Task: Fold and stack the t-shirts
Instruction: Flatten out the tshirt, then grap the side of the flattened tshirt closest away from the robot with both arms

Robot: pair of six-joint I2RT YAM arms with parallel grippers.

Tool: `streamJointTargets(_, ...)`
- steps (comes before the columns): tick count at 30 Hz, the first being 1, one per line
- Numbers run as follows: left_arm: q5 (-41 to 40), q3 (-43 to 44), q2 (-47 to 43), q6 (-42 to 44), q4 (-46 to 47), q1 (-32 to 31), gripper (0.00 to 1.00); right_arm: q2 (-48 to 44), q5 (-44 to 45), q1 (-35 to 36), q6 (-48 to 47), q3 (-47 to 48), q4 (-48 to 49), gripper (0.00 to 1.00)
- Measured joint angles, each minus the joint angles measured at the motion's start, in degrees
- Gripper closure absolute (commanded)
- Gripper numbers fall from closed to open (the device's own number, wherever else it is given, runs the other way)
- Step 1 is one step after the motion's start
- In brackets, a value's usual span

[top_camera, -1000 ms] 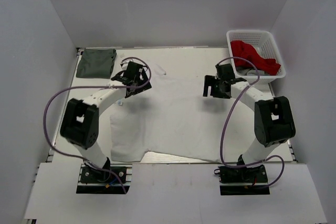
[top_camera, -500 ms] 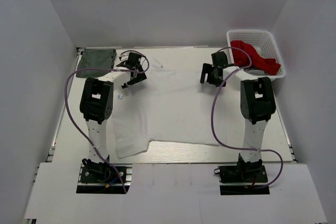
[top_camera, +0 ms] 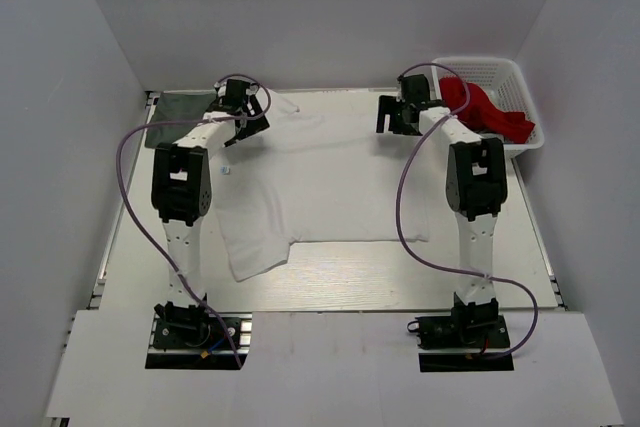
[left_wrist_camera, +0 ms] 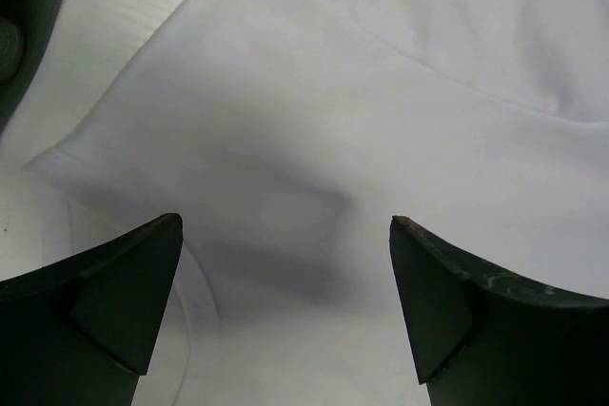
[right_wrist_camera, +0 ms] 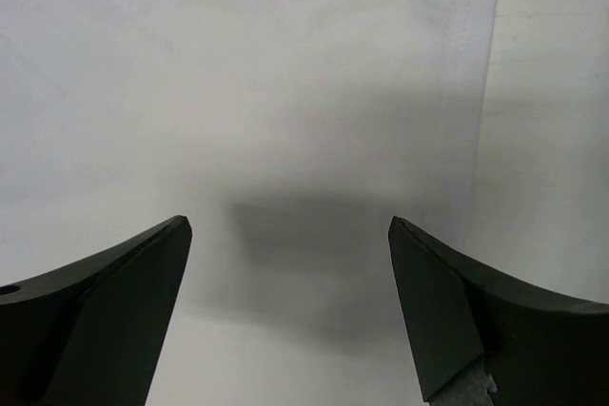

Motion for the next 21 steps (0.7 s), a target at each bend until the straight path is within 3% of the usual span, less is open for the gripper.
streamJointTargets(4,1.46,-3.06,-5.31,1.03,-0.50,-0.31,0.00,-8.07,-2.08,0.33,-0.72,-5.68,0.35,0.10)
streamJointTargets(12,4.66,-40.22,-43.76,-6.43,0.15,-2.01,0.00,-41.83,-4.85,2.23,4.81,-40.02,10.36,0.10)
streamJointTargets(16,9.03,-59.87,-61.44,-10.91,-2.32,-2.32,0.00,-47.36,-4.20,2.12,7.85,-47.52,10.97,0.10)
streamJointTargets(21,13.38,-70.36,-80.87,-16.06,-12.61,-2.73,0.00,-49.70,-3.87,1.86,10.45,-52.02,11.26,0.10)
